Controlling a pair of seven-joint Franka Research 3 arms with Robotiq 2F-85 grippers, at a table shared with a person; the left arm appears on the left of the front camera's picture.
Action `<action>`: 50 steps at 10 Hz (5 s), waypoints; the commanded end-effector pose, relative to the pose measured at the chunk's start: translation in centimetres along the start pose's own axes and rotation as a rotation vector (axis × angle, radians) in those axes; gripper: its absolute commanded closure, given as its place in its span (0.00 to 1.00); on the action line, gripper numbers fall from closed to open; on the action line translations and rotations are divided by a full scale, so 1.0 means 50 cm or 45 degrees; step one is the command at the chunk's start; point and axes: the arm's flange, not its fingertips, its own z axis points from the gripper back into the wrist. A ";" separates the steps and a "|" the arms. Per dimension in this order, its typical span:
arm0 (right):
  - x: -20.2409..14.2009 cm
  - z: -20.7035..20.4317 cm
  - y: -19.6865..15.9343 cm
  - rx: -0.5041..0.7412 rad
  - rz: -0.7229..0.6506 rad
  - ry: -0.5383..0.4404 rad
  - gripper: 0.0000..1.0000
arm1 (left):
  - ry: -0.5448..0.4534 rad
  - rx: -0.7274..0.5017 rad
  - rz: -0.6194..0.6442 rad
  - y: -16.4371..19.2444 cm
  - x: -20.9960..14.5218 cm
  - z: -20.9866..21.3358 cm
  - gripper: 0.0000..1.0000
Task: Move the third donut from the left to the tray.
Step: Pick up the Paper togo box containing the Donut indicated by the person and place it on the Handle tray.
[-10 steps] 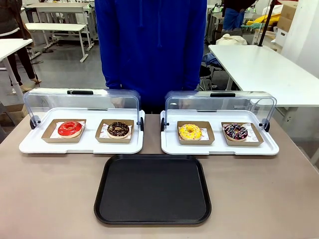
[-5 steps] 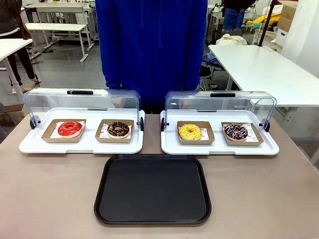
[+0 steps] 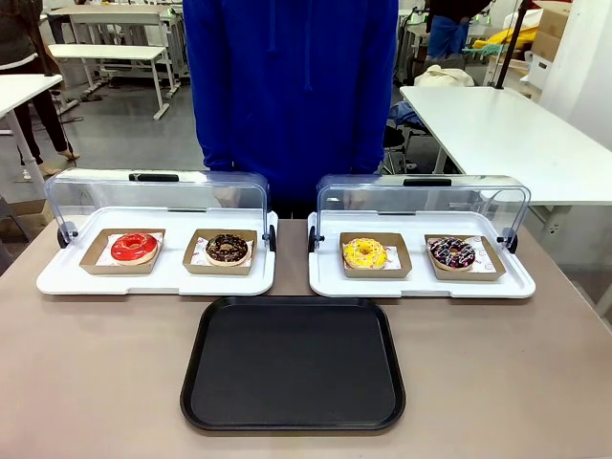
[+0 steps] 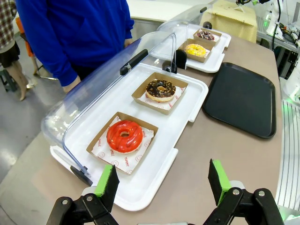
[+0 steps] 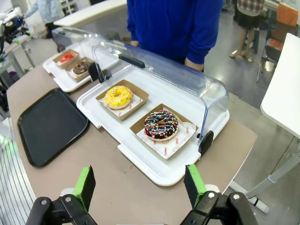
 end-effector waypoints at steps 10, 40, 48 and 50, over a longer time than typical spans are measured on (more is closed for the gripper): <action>0.003 -0.002 -0.007 0.003 0.031 -0.034 0.00 | 0.012 -0.004 -0.012 0.002 0.001 0.005 0.00; 0.167 -0.183 0.215 -0.119 0.510 0.292 0.00 | 0.012 -0.004 -0.012 0.002 0.001 0.005 0.00; 0.121 -0.511 0.427 -0.142 1.005 0.656 0.00 | 0.012 -0.004 -0.012 0.002 0.001 0.005 0.00; 0.122 -0.557 0.412 -0.134 1.010 0.733 0.00 | 0.012 -0.004 -0.012 0.002 0.001 0.005 0.00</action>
